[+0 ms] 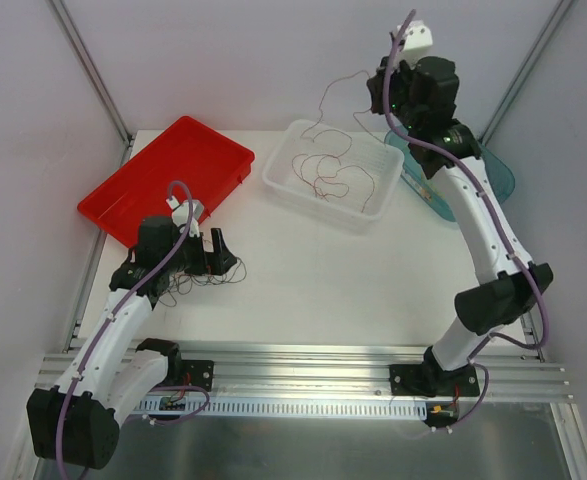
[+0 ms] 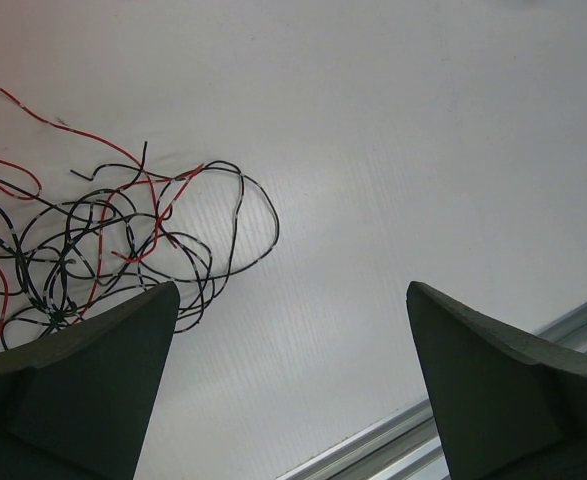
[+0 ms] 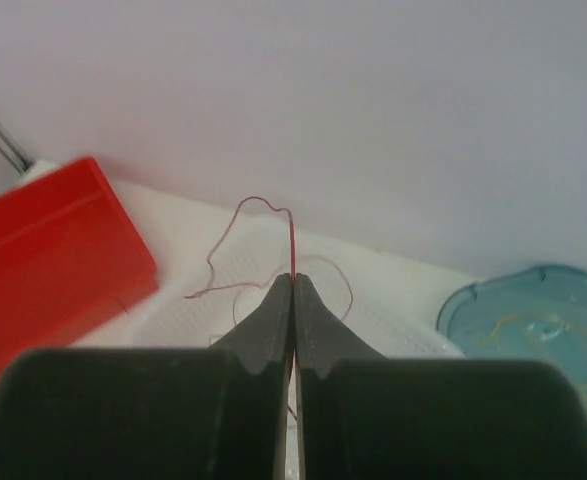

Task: Untangle the cables
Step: Place the cable in the bin.

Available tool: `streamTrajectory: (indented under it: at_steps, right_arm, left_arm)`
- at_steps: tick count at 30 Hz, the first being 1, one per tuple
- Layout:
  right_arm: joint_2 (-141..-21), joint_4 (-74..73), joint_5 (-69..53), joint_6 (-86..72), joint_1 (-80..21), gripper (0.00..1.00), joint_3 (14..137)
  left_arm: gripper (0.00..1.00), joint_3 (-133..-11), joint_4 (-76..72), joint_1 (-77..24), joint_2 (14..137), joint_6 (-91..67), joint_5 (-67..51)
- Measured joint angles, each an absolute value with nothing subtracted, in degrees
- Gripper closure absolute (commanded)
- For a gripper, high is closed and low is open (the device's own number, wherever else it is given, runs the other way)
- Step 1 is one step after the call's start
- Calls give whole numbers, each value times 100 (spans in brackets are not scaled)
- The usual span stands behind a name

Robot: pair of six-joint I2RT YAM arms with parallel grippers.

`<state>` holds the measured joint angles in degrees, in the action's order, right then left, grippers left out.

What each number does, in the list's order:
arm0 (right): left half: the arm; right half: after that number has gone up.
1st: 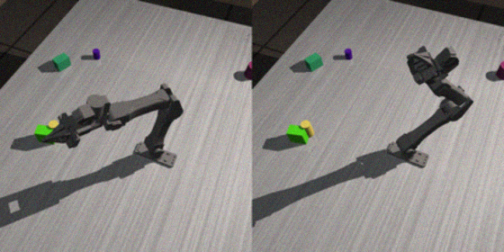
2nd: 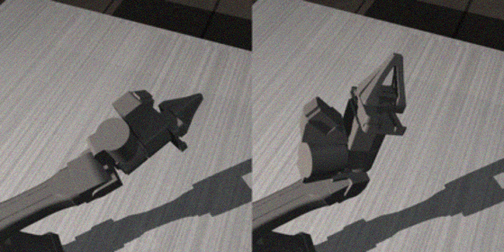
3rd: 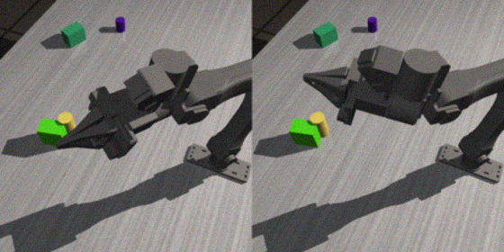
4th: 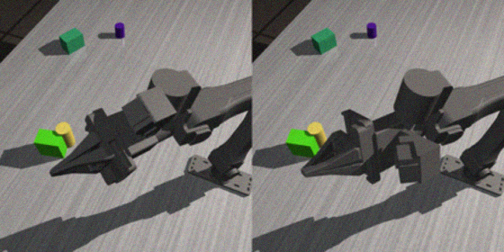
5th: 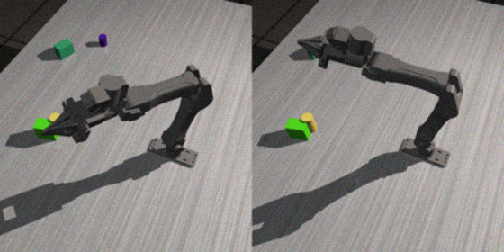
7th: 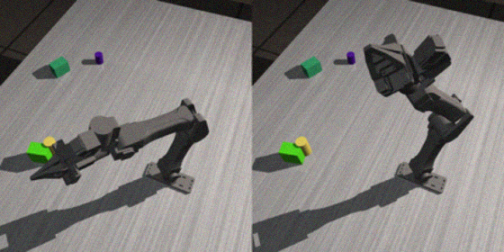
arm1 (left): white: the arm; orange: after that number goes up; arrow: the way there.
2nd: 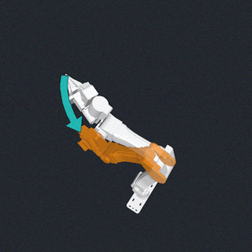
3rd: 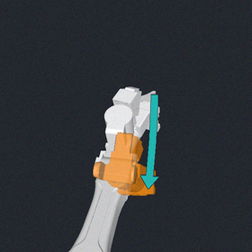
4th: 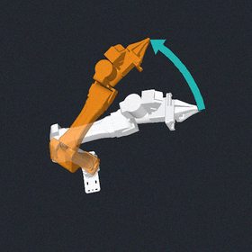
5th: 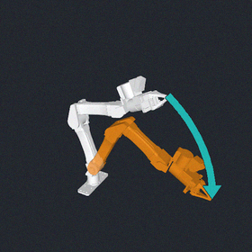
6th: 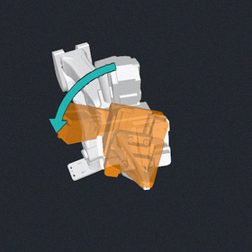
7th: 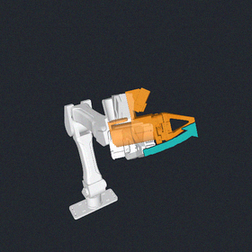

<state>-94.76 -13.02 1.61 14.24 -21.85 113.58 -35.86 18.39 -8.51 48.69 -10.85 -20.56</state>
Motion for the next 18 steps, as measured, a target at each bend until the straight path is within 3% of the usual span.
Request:
streamTrajectory:
  at_steps: [6,13,14,15,18]
  right_arm:
    - [-10363,-1315,-47,1415,-2119,99,10337]
    - [-11373,-1402,58,1402,-1962,97,10178]
    - [-11502,-1406,80,1400,-1925,95,10191]
    - [-11627,-1439,89,1400,-1894,84,10228]
    - [-11950,-1577,110,1361,-1828,68,10304]
  left_arm:
    - [1,-3586,1841,-851,4882,-1085,-2058]
    - [1,-3586,1841,-851,4950,-1085,-2058]
    - [1,-3586,1841,-851,4950,-1085,-2058]
    - [1,-3586,1839,-851,4950,-1085,-2060]
    - [1,-3586,1839,-851,4952,-1085,-2058]
